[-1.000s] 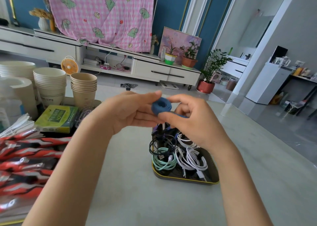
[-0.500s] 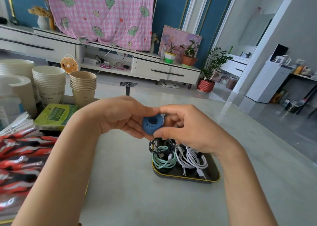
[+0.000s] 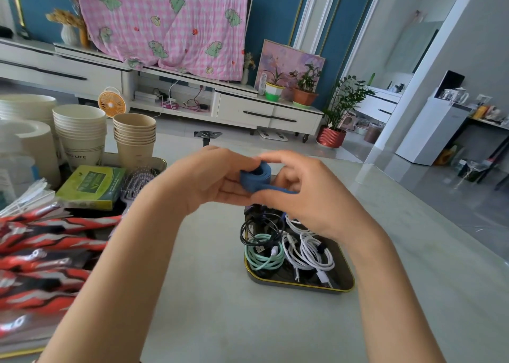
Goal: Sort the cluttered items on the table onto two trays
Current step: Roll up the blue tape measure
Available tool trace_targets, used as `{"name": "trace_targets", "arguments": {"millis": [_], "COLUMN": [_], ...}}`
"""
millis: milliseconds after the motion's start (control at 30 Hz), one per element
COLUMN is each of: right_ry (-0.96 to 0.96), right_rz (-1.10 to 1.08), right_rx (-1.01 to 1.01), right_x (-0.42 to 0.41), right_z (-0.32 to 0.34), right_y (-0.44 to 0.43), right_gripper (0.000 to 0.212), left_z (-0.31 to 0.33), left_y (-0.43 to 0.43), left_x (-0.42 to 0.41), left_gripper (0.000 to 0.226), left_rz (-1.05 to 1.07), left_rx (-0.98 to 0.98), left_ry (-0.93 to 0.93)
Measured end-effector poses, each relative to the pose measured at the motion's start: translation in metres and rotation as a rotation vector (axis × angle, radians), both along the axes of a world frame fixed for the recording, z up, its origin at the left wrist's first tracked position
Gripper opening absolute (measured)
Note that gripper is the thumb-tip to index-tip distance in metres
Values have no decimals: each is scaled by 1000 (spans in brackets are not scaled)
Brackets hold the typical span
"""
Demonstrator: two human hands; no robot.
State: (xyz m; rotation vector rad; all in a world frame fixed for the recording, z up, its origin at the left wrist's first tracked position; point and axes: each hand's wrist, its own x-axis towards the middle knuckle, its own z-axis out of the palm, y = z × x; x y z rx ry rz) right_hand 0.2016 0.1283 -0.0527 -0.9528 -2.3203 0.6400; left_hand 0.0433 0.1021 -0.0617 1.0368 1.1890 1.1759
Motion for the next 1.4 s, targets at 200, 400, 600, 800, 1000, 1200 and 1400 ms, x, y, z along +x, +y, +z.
{"name": "trace_targets", "arguments": {"millis": [200,400,600,800,1000,1200,1400], "right_ry": [38,112,56,80,81,237,210], "right_rz": [7,-276,-35,109,105,25,7], "right_rx": [-51,167,-112,-239,-254,-162,-28], "right_x": [4,0,11,20,29,25,15], "right_z": [2,-10,-5,-4,-2,-8,-11], "right_y": [-1,8,7,7,7,14,15], "right_gripper": [30,25,45,31,29,30,33], "left_z": [0,-4,-2,-2,-1,-2,-8], "left_y": [-8,10,2,-2,-2,2,15], "left_x": [-9,28,14,2,5,9,24], "left_gripper": [33,24,20,18,16,20,14], "left_rz": [-165,206,-49,-128,-239,-97,217], "left_rx": [25,63,-23,2,-17,-17,30], "left_ry": [100,-205,63,225,303,109,-60]}}
